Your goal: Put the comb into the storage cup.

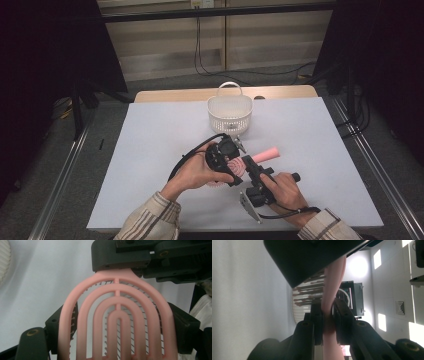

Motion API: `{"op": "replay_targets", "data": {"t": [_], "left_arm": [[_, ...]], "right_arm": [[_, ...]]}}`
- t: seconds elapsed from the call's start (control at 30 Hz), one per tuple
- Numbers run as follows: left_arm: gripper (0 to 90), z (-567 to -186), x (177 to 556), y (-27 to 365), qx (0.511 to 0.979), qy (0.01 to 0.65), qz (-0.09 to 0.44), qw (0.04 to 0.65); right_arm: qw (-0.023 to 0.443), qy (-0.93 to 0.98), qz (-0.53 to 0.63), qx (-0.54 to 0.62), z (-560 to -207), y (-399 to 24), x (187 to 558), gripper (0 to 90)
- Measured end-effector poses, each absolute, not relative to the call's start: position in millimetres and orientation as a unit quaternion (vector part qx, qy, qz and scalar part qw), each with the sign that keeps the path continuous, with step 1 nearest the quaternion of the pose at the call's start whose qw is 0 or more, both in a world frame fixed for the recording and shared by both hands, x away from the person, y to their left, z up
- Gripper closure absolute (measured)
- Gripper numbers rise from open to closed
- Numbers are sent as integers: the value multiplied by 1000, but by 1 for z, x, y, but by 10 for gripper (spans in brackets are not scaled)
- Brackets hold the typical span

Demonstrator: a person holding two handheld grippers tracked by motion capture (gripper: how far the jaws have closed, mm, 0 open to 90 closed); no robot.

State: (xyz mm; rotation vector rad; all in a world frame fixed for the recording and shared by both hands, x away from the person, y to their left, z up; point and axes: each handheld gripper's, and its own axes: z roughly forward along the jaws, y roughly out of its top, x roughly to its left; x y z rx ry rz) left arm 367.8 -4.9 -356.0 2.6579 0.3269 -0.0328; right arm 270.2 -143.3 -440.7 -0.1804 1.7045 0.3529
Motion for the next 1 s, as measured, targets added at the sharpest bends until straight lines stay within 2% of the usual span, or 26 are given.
{"op": "replay_targets", "data": {"t": [0.5, 0.63, 1.0], "left_arm": [[185, -355, 370, -3, 958, 124, -6, 258], [81, -357, 369, -3, 959, 122, 4, 257], [56, -354, 368, 2, 955, 112, 40, 271]], "right_arm": [[644, 745, 151, -83, -438, -146, 271, 811], [645, 744, 154, -81, -436, -147, 271, 814], [642, 749, 149, -73, -435, -150, 272, 814]]}}
